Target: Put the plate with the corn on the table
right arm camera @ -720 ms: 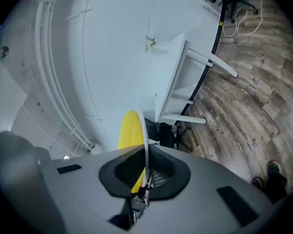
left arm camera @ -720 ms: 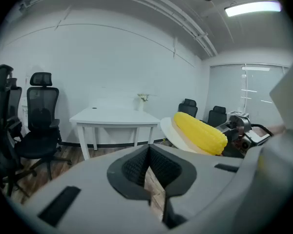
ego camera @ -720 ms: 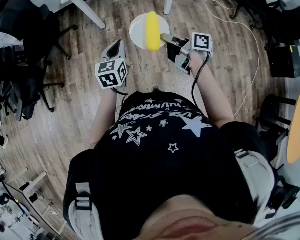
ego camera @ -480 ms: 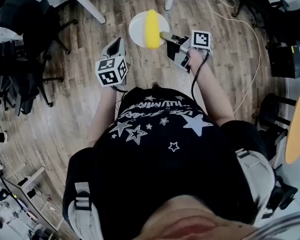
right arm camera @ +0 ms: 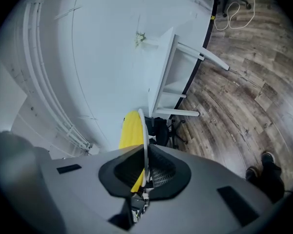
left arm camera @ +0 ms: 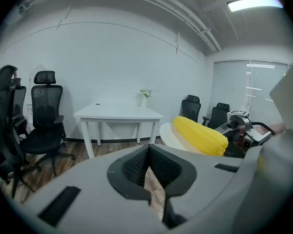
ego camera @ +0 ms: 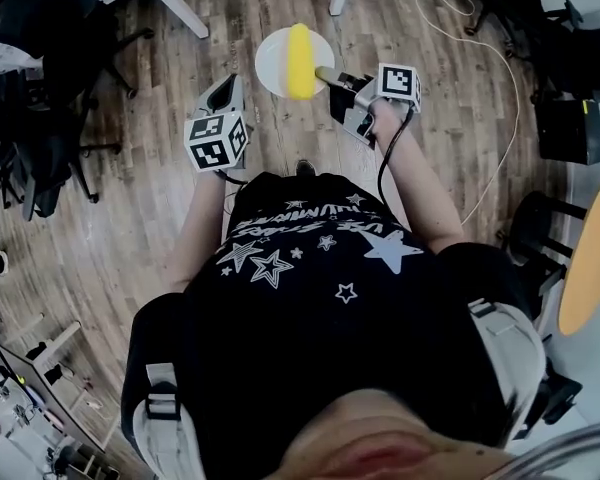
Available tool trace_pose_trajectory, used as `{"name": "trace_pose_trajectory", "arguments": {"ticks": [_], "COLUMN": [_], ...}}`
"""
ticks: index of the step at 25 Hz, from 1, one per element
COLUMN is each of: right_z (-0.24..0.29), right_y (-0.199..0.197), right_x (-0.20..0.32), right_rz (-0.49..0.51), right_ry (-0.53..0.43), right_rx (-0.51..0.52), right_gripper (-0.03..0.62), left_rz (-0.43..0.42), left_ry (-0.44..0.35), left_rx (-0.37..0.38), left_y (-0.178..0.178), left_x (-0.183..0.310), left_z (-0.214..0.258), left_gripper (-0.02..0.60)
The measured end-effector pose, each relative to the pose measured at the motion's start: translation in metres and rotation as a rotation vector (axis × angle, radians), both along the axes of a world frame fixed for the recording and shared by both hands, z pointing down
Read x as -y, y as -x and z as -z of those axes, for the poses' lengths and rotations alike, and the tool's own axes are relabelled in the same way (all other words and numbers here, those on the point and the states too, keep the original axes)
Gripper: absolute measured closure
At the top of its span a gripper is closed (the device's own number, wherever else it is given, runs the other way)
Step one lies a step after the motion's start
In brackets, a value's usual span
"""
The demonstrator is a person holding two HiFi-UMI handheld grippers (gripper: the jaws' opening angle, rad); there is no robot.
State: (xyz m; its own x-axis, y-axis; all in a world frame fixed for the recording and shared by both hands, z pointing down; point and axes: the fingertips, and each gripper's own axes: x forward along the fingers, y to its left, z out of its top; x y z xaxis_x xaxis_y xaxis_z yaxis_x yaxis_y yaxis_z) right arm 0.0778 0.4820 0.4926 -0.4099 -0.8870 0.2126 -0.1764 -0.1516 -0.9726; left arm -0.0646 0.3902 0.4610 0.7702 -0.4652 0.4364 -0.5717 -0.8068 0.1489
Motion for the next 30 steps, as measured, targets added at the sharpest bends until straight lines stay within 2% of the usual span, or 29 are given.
{"name": "trace_pose_trajectory", "arguments": {"ticks": [7, 12, 20, 25, 30], "right_z": [0.005, 0.006, -0.001, 0.000, 0.000], "right_y": [-0.016, -0.019, -0.026, -0.037, -0.049], "right_x": [0.014, 0.025, 0.058, 0.094, 0.157], "right_rz": [0.043, 0.072, 0.075, 0.069, 0.053], "right_ry": [-0.062, -0.056, -0.055, -0.053, -0.057], "right_rx": [0.023, 0.007, 0.002, -0.011, -0.026], "right_gripper": [0.579, 0.576, 0.576, 0.576, 0.576], "left_rz": [0.062, 0.086, 0.079, 0.061, 0.040], "left_ry": [0.000, 0.002, 0.003, 0.009, 0.005], "left_rx": [-0.008, 0.010, 0.016, 0.002, -0.016], "left_y": [-0.010, -0.005, -0.011, -0.025, -0.039], "left_x": [0.009, 0.020, 0.056, 0.096, 0.165], "left_z": [-0.004, -0.003, -0.013, -0.015, -0.015], "left_gripper": [0.577, 0.577, 0.577, 0.577, 0.577]}}
